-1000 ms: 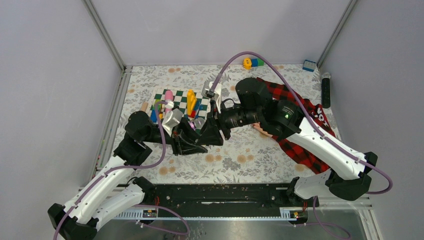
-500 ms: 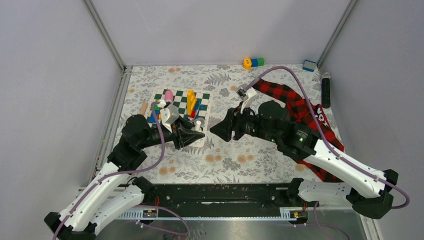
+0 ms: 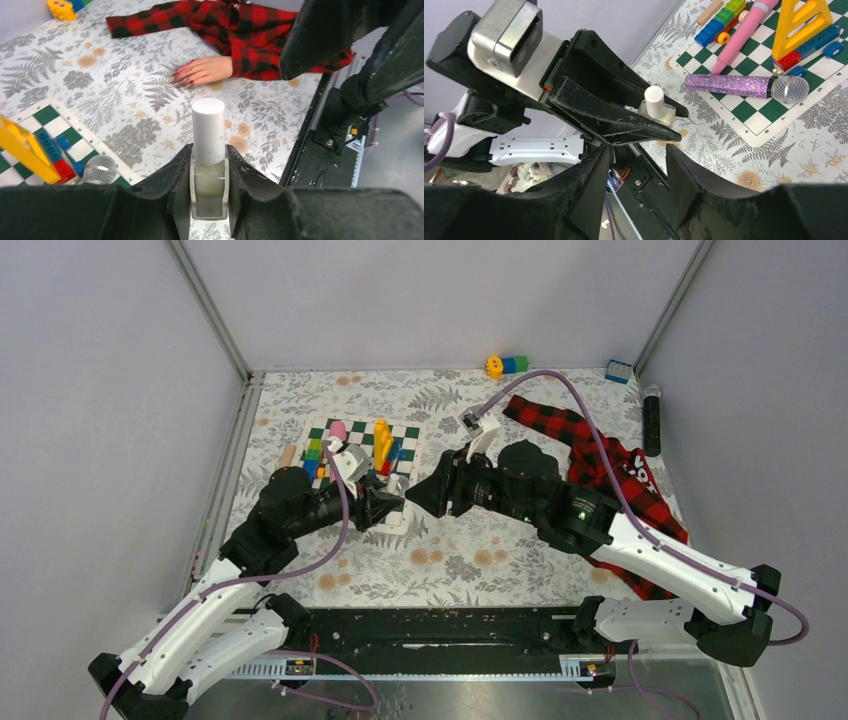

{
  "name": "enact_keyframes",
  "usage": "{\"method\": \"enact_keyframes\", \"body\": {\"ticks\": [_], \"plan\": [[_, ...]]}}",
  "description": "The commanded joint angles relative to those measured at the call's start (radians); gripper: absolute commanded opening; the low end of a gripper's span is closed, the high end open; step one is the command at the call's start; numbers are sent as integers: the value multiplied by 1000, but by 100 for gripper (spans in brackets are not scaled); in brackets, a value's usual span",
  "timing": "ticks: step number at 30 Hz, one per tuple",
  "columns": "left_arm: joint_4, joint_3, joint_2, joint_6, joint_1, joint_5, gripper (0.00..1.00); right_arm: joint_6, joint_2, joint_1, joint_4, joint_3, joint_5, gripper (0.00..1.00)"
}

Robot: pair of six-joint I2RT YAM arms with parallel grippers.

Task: Paint the nails
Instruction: Unscrew the nail polish bottle.

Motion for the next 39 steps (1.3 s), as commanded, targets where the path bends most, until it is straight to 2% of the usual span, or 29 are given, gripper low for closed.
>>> {"method": "enact_keyframes", "body": {"ticks": [1,5,11,24,39], "plan": [[7,45,-4,45,-8,-81,0,-29,42,11,56,43,50,51],[-2,52,-1,53,-13,-71,0,-76,84,11,65,61,65,52],[-1,50,14,51,-23,-57,0,-59,112,11,155,41,65,53],[-15,54,3,74,-29,-82,0,-57,193,11,112,93,54,53],[-20,56,3,81,-29,-89,0,-66,221,11,114,96,49,36]]}}
